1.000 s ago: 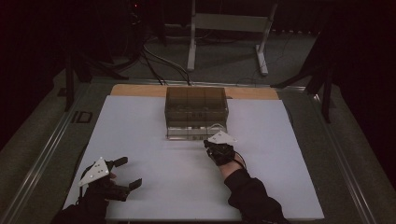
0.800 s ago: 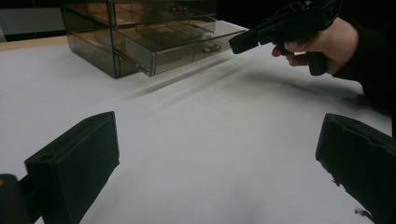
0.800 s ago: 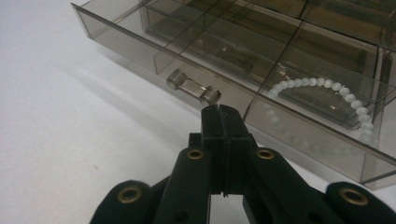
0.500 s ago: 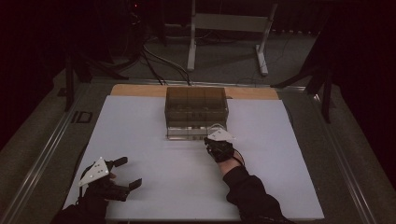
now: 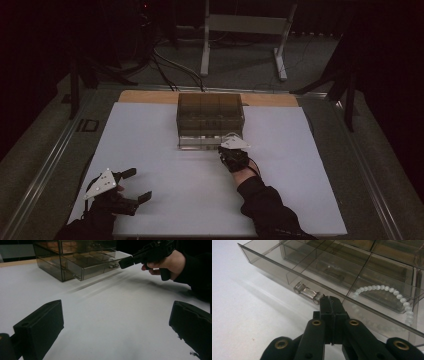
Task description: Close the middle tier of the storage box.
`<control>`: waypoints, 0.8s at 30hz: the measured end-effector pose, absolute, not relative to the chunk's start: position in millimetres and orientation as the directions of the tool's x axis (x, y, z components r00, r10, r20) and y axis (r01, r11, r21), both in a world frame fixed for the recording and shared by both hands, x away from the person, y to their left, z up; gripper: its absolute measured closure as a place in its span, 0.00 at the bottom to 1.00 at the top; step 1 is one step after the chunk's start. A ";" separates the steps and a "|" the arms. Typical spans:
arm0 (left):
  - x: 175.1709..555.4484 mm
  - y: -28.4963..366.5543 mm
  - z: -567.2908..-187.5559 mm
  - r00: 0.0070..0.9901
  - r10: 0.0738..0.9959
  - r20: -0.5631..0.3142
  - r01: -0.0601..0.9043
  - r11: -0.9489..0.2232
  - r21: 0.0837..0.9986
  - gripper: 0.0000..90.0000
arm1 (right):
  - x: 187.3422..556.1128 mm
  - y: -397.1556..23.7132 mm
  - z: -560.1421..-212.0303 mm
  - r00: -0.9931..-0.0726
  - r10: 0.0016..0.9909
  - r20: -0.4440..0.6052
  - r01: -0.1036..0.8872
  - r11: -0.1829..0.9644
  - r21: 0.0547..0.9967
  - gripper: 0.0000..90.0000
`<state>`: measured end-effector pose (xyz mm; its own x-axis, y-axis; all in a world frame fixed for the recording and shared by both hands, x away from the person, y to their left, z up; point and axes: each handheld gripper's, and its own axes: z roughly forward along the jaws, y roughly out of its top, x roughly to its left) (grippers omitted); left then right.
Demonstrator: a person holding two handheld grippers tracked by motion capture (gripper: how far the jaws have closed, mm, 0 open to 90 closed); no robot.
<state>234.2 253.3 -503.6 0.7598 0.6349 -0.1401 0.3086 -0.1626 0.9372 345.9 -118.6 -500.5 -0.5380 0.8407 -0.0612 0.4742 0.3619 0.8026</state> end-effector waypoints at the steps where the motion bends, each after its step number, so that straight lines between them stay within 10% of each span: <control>1: 234.2 253.3 -503.6 0.760 0.635 -0.140 0.309 -0.162 0.937 0.01 | 346.1 -118.9 -501.0 -0.539 0.840 -0.064 0.474 0.365 0.801 1.00; 24: 234.3 253.3 -503.7 0.760 0.635 -0.139 0.310 -0.165 0.936 0.01 | 350.1 -117.8 -505.4 -0.541 0.839 -0.059 0.492 0.373 0.786 1.00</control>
